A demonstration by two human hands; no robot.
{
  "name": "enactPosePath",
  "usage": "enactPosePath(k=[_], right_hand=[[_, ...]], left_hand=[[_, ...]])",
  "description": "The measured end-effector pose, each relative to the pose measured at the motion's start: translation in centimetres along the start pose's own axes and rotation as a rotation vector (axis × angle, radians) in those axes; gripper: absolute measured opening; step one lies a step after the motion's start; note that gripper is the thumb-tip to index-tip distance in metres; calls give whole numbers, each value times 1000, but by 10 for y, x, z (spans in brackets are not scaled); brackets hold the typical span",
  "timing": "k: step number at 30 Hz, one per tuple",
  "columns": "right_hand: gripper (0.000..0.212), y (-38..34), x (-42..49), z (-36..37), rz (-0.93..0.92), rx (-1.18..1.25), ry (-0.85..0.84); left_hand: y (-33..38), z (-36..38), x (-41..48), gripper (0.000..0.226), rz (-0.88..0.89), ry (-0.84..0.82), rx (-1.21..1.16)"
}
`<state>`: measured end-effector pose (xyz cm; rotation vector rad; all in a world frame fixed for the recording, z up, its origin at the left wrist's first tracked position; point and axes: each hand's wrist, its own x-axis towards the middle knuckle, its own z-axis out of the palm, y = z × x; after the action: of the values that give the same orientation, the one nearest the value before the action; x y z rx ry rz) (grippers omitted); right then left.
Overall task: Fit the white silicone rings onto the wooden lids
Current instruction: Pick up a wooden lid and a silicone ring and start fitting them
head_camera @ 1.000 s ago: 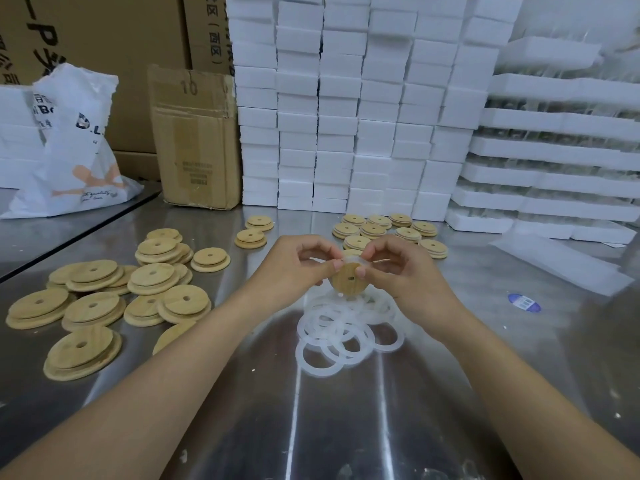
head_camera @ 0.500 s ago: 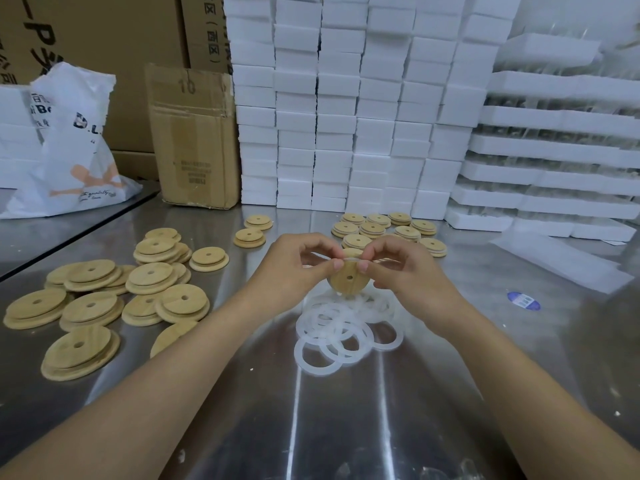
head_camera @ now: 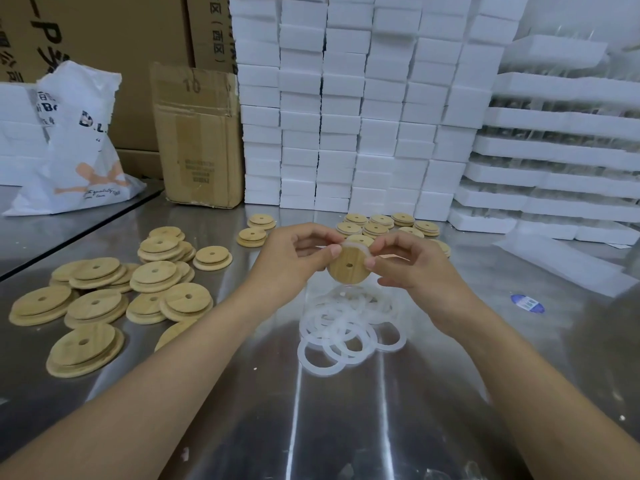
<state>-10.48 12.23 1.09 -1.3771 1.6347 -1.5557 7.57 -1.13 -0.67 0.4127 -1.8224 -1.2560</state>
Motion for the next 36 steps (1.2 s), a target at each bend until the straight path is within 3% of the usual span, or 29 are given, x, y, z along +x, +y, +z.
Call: enactPosePath(k=[6, 9, 13, 19, 26, 36], right_hand=[[8, 5, 1, 3, 4, 33, 27], [7, 7, 3, 5, -23, 79, 77], [13, 7, 2, 10, -130, 115, 157], [22, 12, 1, 22, -266, -42, 249], [26, 10, -6, 36, -275, 82, 366], [9, 11, -3, 36, -159, 248, 355]], left_hand=[[-4, 5, -1, 13, -53, 30, -60], [-4, 9, -3, 23, -78, 40, -123], [-10, 17, -7, 27, -156, 159, -117], [-15, 28, -15, 26, -149, 325, -157], [-9, 31, -17, 23, -63, 399, -132], [-3, 28, -15, 18, -1, 402, -87]])
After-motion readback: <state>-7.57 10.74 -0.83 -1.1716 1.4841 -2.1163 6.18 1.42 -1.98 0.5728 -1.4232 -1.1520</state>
